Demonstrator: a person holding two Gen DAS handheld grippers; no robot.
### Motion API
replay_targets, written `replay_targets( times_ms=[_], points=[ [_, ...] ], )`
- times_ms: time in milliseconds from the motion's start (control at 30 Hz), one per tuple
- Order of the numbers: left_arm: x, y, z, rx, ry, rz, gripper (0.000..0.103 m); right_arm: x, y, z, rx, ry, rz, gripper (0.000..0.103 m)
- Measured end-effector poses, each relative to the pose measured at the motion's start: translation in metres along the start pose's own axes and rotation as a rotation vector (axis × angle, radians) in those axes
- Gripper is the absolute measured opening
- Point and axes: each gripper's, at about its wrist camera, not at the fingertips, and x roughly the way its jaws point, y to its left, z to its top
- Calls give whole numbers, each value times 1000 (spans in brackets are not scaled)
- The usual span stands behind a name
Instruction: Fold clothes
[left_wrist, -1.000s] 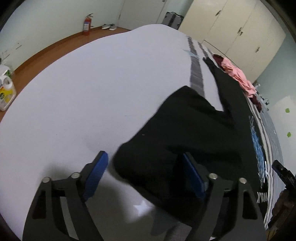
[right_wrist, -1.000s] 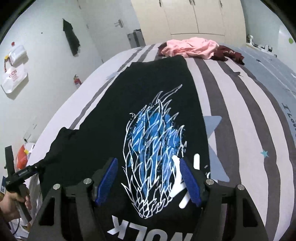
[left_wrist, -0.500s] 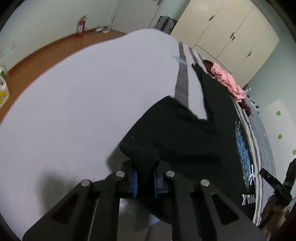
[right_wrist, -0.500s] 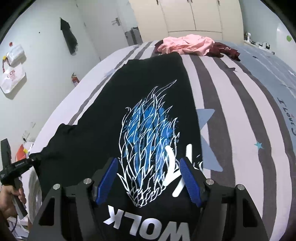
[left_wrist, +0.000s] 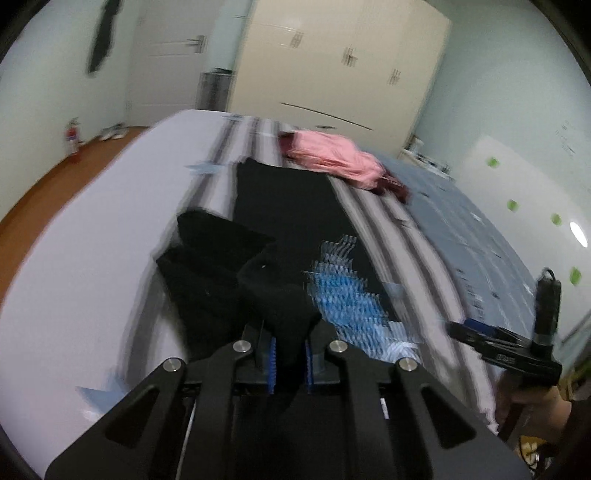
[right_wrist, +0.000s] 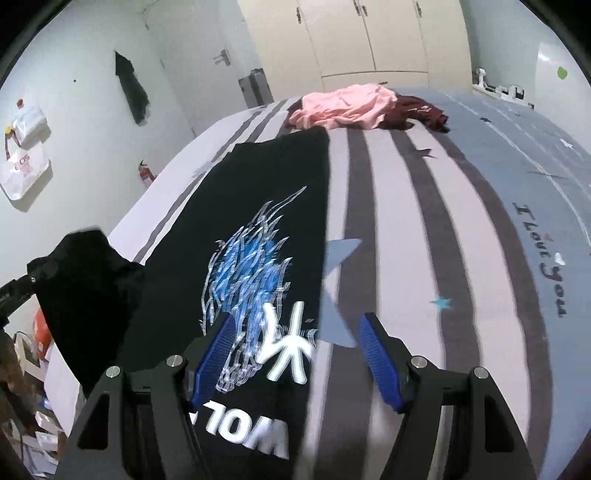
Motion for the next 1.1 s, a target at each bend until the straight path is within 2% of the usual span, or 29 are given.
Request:
replay_targets(
  times_ms=[67,133,200,267,333,367,400,500,633,733,833,1000,1100],
  points=[
    [25,-33,-12,-17,63,-24,13,-7,-13,1,9,6,-4,66],
    [45,-54,-23,-39,136,-55,23,-12,-23,1,16,13,-8,66],
    [55,-68,-32,-67,187,-96,26,-15,-31,-1,15,21,-11,66],
    [46,-74,-35,-85,172,-137,33,-17,-39,-4,13,27,-14,66],
    [31,-74,-36,-87,147,-169,50,-17,-44,-7,16,29,-15,66],
    [22,-70,-37,-87,131,-179,53,-15,-44,-9,24,34,-12,66],
    [15,-63,-37,-70,120,-158,55,-13,-43,-11,32,40,-6,66],
    [4,-38,-39,-34,105,-64,55,-6,-37,-17,48,59,12,66],
    [3,22,-44,-45,132,132,55,5,-11,-20,15,73,66,66],
    [13,51,-51,-41,167,242,55,15,11,-19,-12,84,109,66],
    [27,61,-65,-58,217,235,55,29,38,-18,-51,89,154,66],
    [37,28,-84,30,232,127,51,51,75,-14,-80,95,216,66],
    [45,27,-90,-11,241,93,51,64,96,-7,-96,90,263,66]
  ],
)
